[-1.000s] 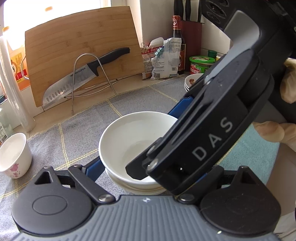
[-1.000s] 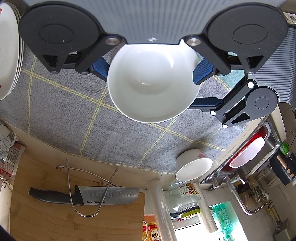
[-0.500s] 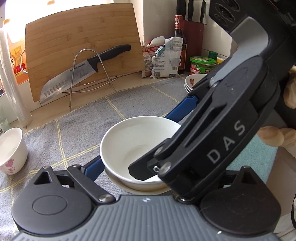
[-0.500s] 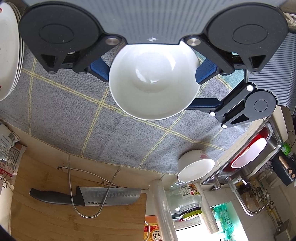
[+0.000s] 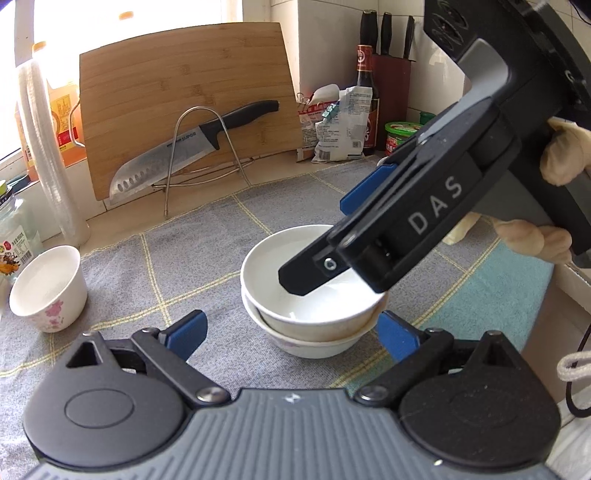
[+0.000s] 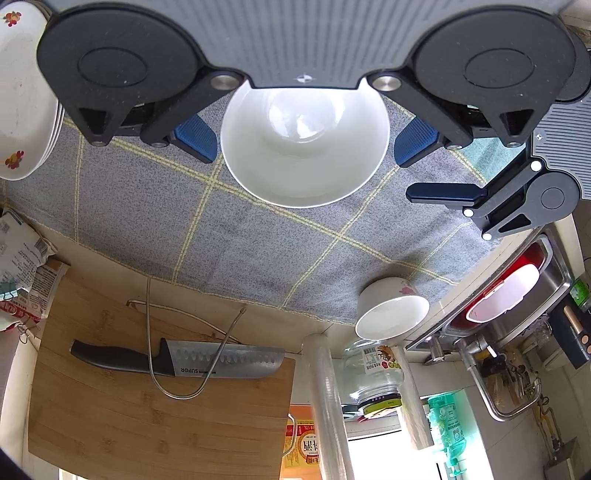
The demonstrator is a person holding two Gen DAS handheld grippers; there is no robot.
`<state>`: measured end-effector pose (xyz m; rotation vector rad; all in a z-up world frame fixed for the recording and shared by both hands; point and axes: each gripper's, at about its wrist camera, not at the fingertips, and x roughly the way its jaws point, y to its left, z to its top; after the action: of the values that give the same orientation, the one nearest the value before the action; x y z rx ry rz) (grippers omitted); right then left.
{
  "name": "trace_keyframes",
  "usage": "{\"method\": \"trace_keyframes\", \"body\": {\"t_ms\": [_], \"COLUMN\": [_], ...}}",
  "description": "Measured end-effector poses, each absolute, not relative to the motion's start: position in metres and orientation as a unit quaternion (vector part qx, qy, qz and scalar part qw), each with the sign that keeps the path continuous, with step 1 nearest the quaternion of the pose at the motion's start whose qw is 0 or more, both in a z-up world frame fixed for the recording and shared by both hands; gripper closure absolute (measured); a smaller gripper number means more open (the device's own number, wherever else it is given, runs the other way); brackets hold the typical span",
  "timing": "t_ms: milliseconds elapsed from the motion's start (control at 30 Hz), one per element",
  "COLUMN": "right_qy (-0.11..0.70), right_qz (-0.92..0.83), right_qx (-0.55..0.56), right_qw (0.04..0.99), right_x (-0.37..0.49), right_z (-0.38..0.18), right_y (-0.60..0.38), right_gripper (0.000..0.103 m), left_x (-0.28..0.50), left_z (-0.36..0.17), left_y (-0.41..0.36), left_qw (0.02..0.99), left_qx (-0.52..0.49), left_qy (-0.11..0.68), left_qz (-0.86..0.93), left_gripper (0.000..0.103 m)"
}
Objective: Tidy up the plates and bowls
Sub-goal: 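Withdraw the right gripper up from the stacked bowls, then move the right gripper to the pink-flower bowl and grip its rim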
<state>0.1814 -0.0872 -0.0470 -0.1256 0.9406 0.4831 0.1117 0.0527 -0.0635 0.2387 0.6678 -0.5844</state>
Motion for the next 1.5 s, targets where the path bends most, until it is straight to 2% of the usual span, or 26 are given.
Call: {"method": "trace_keyframes", "body": {"t_ms": [400, 667, 933, 1167, 1500], "right_qy": [0.402, 0.403, 0.385, 0.380, 0.379], "right_qz": [0.217, 0.259, 0.308, 0.327, 0.284], "right_qx": [-0.111, -0.111, -0.147, -0.131, -0.100], "right_qw": [0.882, 0.871, 0.857, 0.855, 0.875], "right_x": [0.174, 0.180, 0.192, 0.208, 0.226], "right_z": [-0.033, -0.036, -0.034, -0.034, -0.031], "right_y": [-0.021, 0.027, 0.041, 0.026, 0.026], "right_gripper": [0.000, 0.000, 0.000, 0.000, 0.000], "left_x": [0.101, 0.093, 0.099, 0.114, 0.158], "left_z": [-0.065, -0.065, -0.068, -0.064, -0.073], "left_y": [0.138, 0.185, 0.194, 0.183, 0.184], "left_qw": [0.927, 0.936, 0.934, 0.934, 0.932], "left_qx": [0.069, 0.049, 0.014, 0.035, 0.062], "left_qy": [0.335, 0.343, 0.358, 0.355, 0.356], "left_qz": [-0.153, -0.065, 0.008, 0.032, -0.023], "left_gripper": [0.005, 0.005, 0.005, 0.005, 0.005]}}
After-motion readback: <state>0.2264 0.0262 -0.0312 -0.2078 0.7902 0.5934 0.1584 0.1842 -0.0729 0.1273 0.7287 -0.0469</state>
